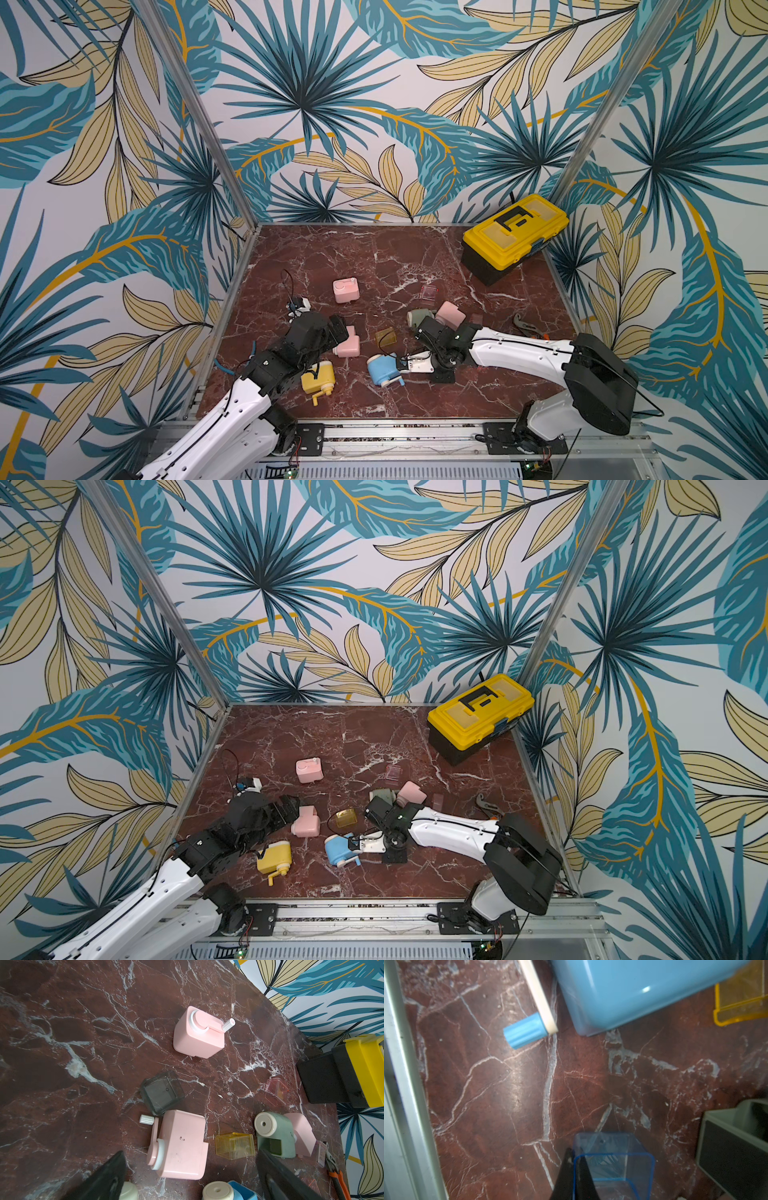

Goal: Put the tray back into the pencil sharpener
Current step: Adjust the container at the center of the board.

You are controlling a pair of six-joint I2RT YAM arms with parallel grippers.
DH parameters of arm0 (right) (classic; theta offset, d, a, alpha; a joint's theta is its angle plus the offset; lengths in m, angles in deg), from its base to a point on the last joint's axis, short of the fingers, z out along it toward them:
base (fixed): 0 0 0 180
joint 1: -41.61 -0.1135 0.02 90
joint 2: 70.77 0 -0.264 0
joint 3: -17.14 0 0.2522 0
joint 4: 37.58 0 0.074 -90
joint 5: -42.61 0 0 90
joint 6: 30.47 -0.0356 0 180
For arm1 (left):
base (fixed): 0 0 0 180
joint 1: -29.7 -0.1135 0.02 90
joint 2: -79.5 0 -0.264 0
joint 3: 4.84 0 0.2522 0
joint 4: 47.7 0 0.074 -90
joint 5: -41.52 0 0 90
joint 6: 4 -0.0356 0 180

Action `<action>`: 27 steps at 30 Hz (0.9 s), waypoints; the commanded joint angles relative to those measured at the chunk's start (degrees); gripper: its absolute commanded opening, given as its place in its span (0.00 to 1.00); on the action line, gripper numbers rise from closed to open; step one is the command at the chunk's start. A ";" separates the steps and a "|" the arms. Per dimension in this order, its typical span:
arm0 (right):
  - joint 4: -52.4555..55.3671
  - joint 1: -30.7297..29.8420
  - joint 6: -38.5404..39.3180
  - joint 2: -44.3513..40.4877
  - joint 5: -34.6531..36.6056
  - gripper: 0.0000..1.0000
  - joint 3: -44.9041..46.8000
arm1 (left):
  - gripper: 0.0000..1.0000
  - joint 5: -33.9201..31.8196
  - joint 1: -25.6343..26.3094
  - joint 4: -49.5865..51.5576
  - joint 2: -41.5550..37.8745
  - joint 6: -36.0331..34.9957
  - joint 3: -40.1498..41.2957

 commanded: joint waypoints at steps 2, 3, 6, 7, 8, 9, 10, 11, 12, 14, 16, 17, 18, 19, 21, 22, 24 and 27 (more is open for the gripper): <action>-0.03 -0.36 0.30 -0.13 0.31 0.13 0.65 | 0.99 0.70 0.05 1.26 -0.46 -1.06 -2.17; -0.17 -0.47 0.24 -0.63 0.39 0.17 0.77 | 1.00 0.99 0.05 1.28 -0.48 -1.29 -2.50; -0.32 -0.45 0.14 -2.50 0.15 0.30 1.35 | 1.00 1.86 0.05 1.56 -0.32 -2.58 -3.98; -0.13 -0.47 -0.05 -3.19 0.06 0.33 1.35 | 0.99 2.24 0.05 1.76 -0.13 -3.04 -4.51; 0.37 -0.51 -0.81 -4.24 0.05 0.36 0.92 | 0.99 2.78 0.05 2.02 0.17 -3.52 -5.13; 0.98 -0.48 -2.19 -5.54 0.04 0.37 0.25 | 1.00 3.44 0.05 2.29 0.46 -3.78 -5.61; 1.51 -0.44 -3.76 -6.89 0.12 0.37 -0.51 | 0.99 4.21 0.03 2.53 0.81 -3.96 -5.97; 1.86 -0.43 -5.96 -8.83 0.19 0.38 -1.35 | 1.00 5.58 0.05 2.58 1.21 -4.02 -6.26; 1.34 -0.52 -8.91 -10.99 0.50 0.39 -1.94 | 1.00 7.54 0.05 2.58 1.63 -3.86 -6.48; -1.63 -0.52 -17.39 -15.49 1.23 0.40 -2.33 | 1.00 13.14 0.09 3.05 2.67 -4.45 -7.24; -5.74 -0.51 -28.73 -19.53 2.04 0.42 -1.65 | 1.00 16.83 0.80 4.14 3.19 -3.27 -7.97; -8.14 -0.46 -35.40 -21.39 3.09 0.43 -0.81 | 1.00 17.43 2.08 4.33 3.22 -1.95 -7.79; -10.17 -0.44 -42.22 -23.06 4.56 0.43 0.33 | 1.00 16.95 4.12 4.34 3.13 -0.37 -7.33; -11.66 -0.50 -47.86 -24.11 5.75 0.43 1.23 | 1.00 15.99 6.28 4.34 3.18 1.02 -6.74; -13.34 -0.48 -59.86 -25.49 7.63 0.44 2.79 | 0.99 13.50 11.97 4.34 4.03 4.10 -5.39; -13.43 -0.47 -64.20 -25.57 8.08 0.44 3.14 | 1.00 12.75 14.32 4.34 4.85 5.26 -4.78; -12.92 -0.52 -72.61 -25.02 7.74 0.45 3.13 | 0.99 11.66 18.35 4.34 6.42 8.35 -3.26; -11.89 -0.51 -80.68 -23.94 5.87 0.49 3.14 | 1.00 10.89 21.29 4.25 7.71 13.11 -1.12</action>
